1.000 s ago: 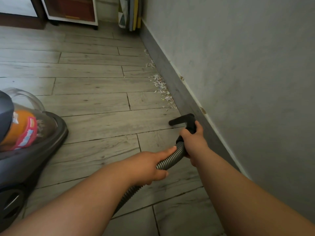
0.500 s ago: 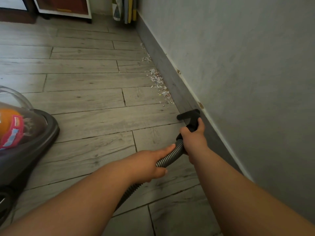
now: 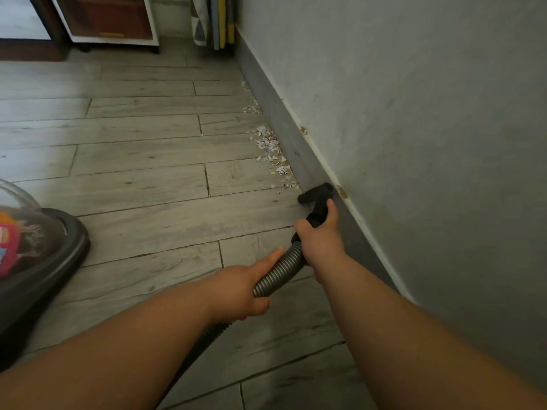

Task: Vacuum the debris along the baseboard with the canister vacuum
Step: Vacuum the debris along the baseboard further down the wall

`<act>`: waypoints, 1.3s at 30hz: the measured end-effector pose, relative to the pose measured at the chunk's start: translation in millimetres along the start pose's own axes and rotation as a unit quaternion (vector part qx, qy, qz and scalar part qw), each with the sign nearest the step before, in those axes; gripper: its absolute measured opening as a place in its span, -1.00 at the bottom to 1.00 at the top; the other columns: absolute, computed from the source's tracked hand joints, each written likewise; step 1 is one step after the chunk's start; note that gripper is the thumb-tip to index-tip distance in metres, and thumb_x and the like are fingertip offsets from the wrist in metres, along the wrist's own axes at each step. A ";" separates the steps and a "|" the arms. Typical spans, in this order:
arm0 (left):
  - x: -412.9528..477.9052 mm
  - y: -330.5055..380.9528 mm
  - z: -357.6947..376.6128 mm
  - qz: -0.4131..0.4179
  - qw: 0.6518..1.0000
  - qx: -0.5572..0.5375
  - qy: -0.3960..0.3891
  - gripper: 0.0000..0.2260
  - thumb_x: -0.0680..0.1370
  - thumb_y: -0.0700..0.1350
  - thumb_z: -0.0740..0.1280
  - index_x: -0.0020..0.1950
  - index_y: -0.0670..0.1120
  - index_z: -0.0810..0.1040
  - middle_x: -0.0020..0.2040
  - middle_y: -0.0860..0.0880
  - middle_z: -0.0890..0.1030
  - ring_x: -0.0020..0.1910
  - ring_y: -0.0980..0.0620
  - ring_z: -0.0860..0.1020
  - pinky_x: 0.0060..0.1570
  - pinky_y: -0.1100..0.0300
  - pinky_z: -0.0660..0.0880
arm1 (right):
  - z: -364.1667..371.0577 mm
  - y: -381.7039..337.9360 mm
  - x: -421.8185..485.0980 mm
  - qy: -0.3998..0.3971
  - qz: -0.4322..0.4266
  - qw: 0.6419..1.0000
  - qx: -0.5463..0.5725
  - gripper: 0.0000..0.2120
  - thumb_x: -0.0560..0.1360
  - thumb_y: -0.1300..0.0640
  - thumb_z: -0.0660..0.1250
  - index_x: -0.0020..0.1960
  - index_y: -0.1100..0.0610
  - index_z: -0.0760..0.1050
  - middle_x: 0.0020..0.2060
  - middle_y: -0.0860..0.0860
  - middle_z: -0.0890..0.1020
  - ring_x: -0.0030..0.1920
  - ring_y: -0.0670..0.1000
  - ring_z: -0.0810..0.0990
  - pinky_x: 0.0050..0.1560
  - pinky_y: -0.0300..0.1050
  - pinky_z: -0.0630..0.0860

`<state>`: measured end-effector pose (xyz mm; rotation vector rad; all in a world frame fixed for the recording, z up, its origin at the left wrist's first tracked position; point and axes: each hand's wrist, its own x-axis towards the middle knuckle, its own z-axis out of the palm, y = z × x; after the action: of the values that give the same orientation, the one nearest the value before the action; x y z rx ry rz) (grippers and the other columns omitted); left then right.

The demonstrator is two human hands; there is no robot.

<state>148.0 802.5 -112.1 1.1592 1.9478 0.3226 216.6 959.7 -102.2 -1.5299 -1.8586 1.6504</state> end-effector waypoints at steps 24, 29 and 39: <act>40.4 30.4 24.6 -0.022 0.997 0.011 0.079 -0.21 0.56 0.02 0.29 0.51 0.25 -0.27 0.02 -0.01 0.47 -0.10 0.09 0.44 -0.08 0.32 0.35 | -28.9 15.2 55.1 -0.053 -0.050 0.997 -0.008 -0.23 0.58 0.10 0.28 0.55 -0.28 -0.13 0.12 -0.03 0.34 -0.16 -0.01 0.51 -0.23 -0.07 0.53; 46.0 39.6 17.9 -0.037 0.995 0.012 0.087 -0.22 0.57 0.03 0.28 0.52 0.23 -0.26 0.13 -0.05 0.51 -0.07 0.07 0.44 -0.08 0.32 0.33 | -31.3 5.1 63.0 -0.067 -0.053 0.996 -0.002 -0.23 0.57 0.11 0.29 0.55 -0.28 -0.11 0.13 -0.03 0.35 -0.12 0.01 0.52 0.03 0.11 0.59; 32.2 38.7 13.0 -0.048 0.994 -0.016 0.099 -0.22 0.56 0.04 0.29 0.52 0.24 -0.24 0.07 -0.02 0.52 -0.19 0.11 0.48 -0.16 0.31 0.41 | -21.7 -11.3 59.0 -0.130 -0.046 0.990 0.001 -0.24 0.56 0.15 0.28 0.54 -0.28 -0.07 0.17 0.00 0.37 -0.06 0.06 0.56 -0.17 0.01 0.61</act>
<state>173.9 847.5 -114.6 1.0405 2.1557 0.4304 200.8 1020.9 -111.7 -1.2564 -2.0187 1.8822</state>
